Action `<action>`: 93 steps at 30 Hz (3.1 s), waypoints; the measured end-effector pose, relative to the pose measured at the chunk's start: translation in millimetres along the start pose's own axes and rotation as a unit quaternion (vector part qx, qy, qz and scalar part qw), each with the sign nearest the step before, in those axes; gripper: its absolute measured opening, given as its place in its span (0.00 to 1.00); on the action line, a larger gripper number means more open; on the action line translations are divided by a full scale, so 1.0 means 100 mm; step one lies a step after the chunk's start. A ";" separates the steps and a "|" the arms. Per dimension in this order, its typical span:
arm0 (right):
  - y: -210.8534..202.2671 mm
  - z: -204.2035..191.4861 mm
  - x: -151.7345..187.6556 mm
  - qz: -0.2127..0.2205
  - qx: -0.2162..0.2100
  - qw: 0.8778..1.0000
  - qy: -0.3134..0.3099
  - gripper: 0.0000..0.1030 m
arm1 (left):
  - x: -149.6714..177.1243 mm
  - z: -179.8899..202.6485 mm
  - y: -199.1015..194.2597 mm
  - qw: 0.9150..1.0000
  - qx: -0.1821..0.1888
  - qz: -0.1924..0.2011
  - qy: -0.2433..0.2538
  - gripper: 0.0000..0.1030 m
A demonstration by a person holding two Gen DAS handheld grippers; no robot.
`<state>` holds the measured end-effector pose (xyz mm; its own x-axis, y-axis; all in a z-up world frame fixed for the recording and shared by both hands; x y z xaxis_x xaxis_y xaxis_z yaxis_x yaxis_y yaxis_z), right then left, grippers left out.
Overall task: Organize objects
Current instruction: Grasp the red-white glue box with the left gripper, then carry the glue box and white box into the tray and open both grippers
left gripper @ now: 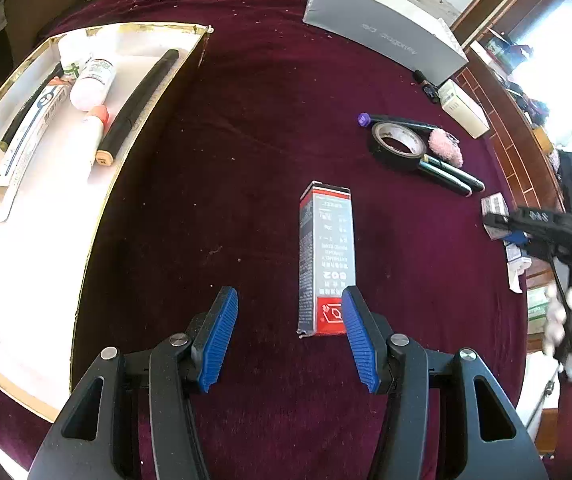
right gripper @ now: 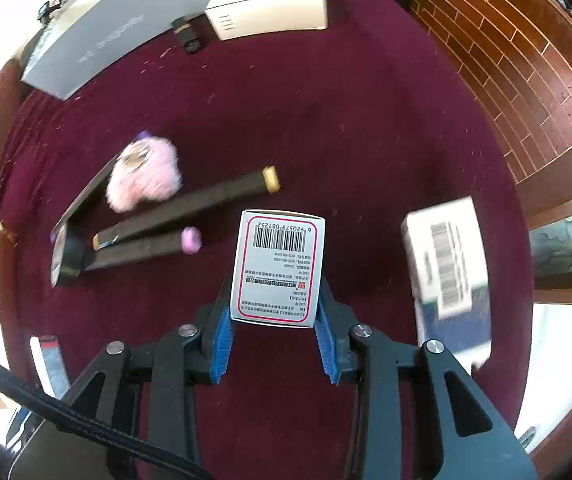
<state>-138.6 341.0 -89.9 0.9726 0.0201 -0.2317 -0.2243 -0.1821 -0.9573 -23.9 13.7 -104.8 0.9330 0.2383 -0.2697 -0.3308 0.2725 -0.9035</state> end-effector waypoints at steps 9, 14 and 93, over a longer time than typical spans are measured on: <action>-0.02 -0.36 0.53 -0.017 -0.035 0.999 -0.024 0.33 | -0.16 0.19 0.15 0.997 -0.031 0.035 0.059 0.52; -0.03 -0.39 0.58 -0.017 -0.028 0.999 -0.032 0.33 | -0.16 0.37 0.36 0.990 -0.068 0.043 0.113 0.52; 0.59 -4.74 0.77 -0.070 -0.137 0.961 -0.230 0.33 | -1.31 -2.61 -0.48 0.993 -0.096 0.064 -0.004 0.22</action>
<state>-48.0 -134.2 -82.1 0.8482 0.4833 -0.2169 -0.0080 -0.3977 -0.9175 -93.0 -274.0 -113.6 0.8841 0.2665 -0.3840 -0.4122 0.0571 -0.9093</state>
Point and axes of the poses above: each gripper's, at about its wrist camera, not at the fingertips, and y roughly the way its jaws point, z to its right, x to its underside, the point moved 10 cm from there along y, roughly the way its jaws point, and after that the axes turned 9 degrees about -y, right-handed, at the moved point
